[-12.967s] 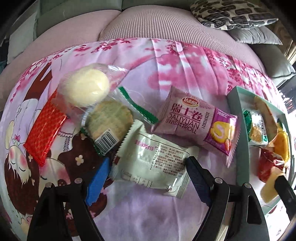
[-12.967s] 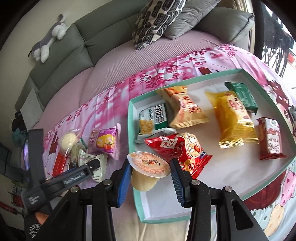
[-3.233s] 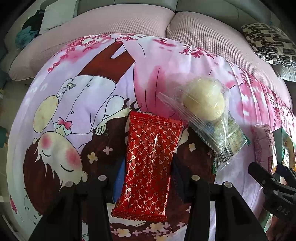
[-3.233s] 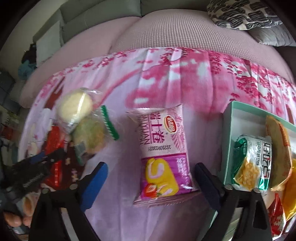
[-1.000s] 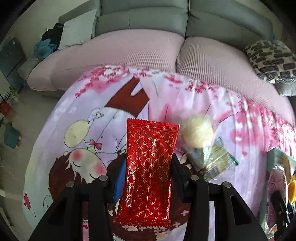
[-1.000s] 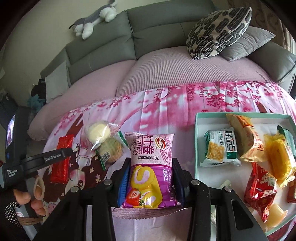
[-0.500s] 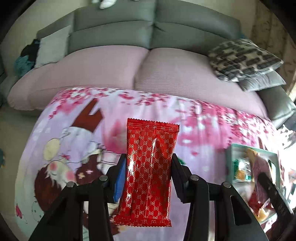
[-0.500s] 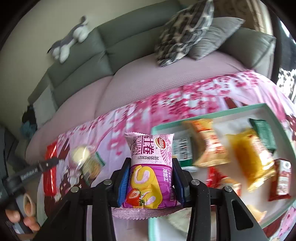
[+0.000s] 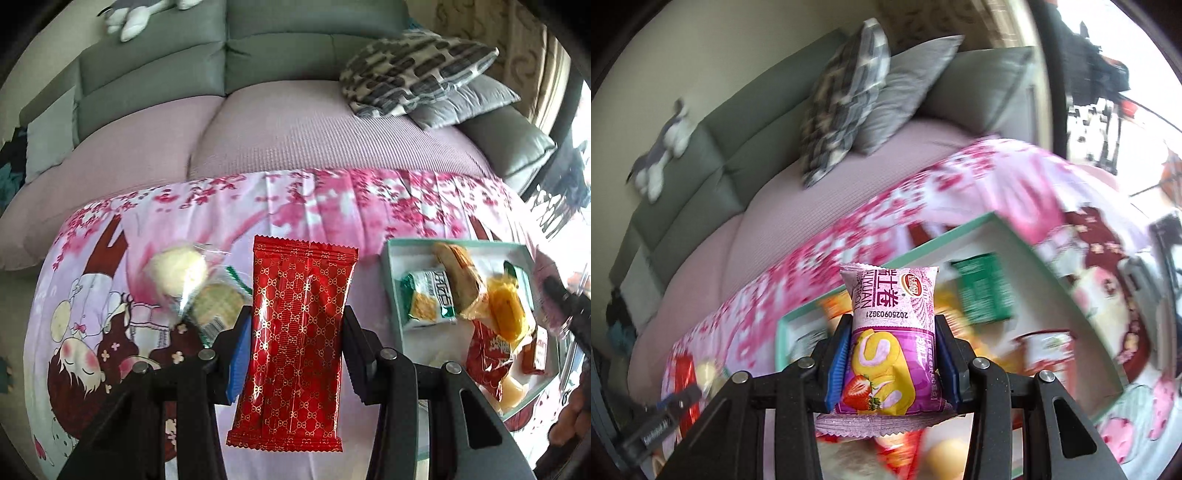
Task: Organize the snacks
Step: 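Carry the red pack and pink Swiss roll pack over the tray with both tools, then open both tools to drop the red pack and Swiss roll pack in the tray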
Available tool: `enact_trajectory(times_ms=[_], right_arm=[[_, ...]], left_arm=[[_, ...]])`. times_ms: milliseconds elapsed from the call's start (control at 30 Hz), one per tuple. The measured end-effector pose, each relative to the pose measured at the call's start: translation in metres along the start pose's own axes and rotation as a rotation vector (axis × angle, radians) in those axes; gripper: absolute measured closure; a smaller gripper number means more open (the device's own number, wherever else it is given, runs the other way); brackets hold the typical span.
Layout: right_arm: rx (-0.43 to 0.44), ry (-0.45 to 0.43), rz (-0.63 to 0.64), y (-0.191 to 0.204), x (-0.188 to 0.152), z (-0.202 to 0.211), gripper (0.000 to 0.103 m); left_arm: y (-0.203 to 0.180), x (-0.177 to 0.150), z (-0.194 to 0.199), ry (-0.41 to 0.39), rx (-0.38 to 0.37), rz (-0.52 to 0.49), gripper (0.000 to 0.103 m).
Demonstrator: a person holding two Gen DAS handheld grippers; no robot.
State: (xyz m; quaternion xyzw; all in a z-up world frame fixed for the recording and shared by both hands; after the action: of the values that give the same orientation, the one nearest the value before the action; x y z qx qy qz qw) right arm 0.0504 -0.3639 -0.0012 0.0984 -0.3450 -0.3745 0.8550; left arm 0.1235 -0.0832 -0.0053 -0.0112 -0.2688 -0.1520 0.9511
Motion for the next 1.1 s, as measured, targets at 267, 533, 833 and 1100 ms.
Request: enact_trajectory(times_ms=[267, 533, 833, 1100], right_arm=[[-0.133, -0.019, -0.095, -0.062, 0.018, -0.008, 0.059], [-0.144, 0.026, -0.059, -0.063, 0.012, -0.03, 0.059], [-0.139, 0.055, -0.04, -0.059, 0.008, -0.037, 0.058], [-0.148, 0.091, -0.053, -0.063, 0.005, -0.042, 0.045]], left_arm=[[-0.052, 0.01, -0.006, -0.006, -0.044, -0.082, 0.056], [-0.118, 0.02, -0.026, 0.02, -0.104, -0.19, 0.056], [-0.151, 0.023, -0.048, 0.048, -0.128, -0.231, 0.056], [-0.154, 0.021, -0.052, 0.059, -0.154, -0.22, 0.048]])
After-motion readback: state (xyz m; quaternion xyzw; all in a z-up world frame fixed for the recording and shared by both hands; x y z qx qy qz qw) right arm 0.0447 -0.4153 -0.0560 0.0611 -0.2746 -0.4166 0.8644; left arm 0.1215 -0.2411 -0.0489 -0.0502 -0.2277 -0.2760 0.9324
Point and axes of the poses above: each gripper's, at about its wrist camera, not at the fingertips, and z roughly against the way its jaws point, y to its left, x to its top, the point moved 5 cm from there along -z, roughly the way its jaws point, and after that the axes turned 7 degrees about -z, right-handed, at the moved point
